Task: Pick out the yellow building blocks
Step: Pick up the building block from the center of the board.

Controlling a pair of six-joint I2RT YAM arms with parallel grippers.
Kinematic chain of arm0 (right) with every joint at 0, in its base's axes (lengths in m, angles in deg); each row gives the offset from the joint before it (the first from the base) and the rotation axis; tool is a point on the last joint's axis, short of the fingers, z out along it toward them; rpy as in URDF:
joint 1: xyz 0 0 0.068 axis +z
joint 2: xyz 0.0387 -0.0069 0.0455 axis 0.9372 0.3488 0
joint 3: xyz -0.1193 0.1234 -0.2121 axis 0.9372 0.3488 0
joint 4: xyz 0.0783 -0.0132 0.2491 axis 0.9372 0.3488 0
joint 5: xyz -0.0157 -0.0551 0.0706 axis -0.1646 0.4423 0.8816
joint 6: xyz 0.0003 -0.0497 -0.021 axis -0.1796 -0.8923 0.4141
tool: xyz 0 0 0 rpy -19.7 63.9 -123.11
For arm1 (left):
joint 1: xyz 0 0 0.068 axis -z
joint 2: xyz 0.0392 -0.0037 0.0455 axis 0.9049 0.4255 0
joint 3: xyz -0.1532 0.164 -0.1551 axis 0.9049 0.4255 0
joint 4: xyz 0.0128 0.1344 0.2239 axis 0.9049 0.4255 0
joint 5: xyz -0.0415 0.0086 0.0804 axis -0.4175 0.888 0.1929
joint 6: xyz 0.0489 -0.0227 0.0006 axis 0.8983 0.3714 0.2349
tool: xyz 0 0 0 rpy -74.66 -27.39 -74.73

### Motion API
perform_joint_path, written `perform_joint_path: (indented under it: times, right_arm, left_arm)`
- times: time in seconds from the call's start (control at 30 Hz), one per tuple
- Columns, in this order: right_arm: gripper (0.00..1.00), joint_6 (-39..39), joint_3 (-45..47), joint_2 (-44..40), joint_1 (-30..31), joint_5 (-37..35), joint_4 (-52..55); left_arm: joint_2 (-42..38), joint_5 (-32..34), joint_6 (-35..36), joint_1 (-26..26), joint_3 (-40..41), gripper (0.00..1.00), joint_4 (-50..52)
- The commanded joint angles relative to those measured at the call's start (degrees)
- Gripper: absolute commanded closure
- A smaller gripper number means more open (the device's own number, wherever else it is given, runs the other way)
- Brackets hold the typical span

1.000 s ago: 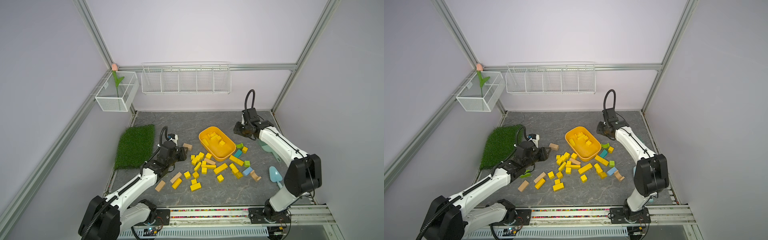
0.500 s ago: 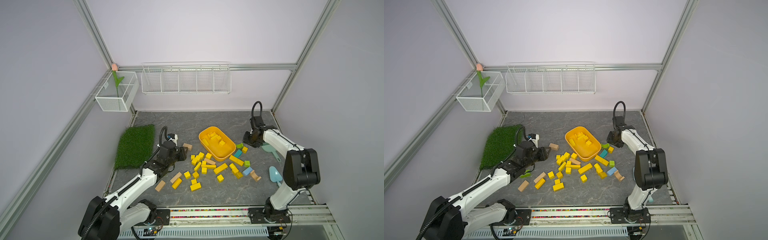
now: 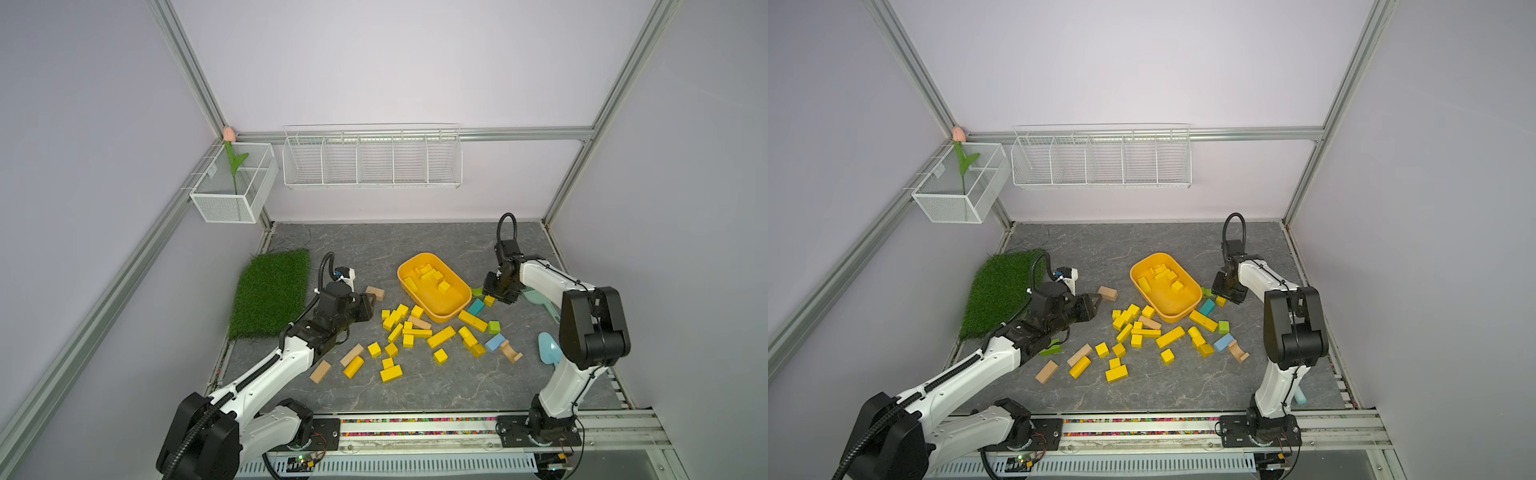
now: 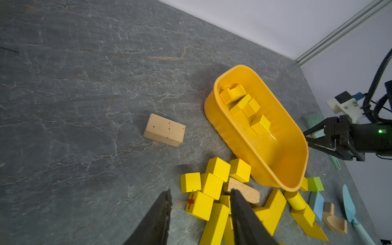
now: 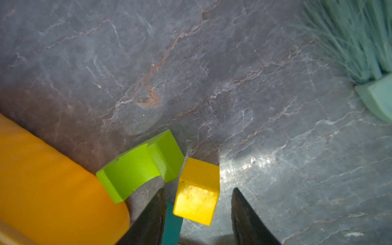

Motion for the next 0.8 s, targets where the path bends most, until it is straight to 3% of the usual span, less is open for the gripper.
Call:
perform_joint_path:
  times: [0.0,0.17,0.37,0.77]
  right_arm:
    - [0.51,-0.10,1.70,1.22,0.23,1.18,-0.25]
    - [0.54,0.14,3.06,1.65,0.32,1.47,-1.24]
    - [0.66,0.02,2.55,1.27,0.32,1.23,-0.84]
    - [0.68,-0.62,1.71,-4.67,0.64,-1.06,1.08]
  left_arm:
    - [0.00,-0.32,-0.78,-0.36,0.20,0.53,-0.72]
    - [0.11,-0.41,-0.77,-0.36,0.20,0.53,-0.78]
    - [-0.01,-0.41,-0.74,-0.32,0.15,0.53,-0.75]
    - [-0.36,-0.40,-0.85,-0.35,0.46,0.53,-0.89]
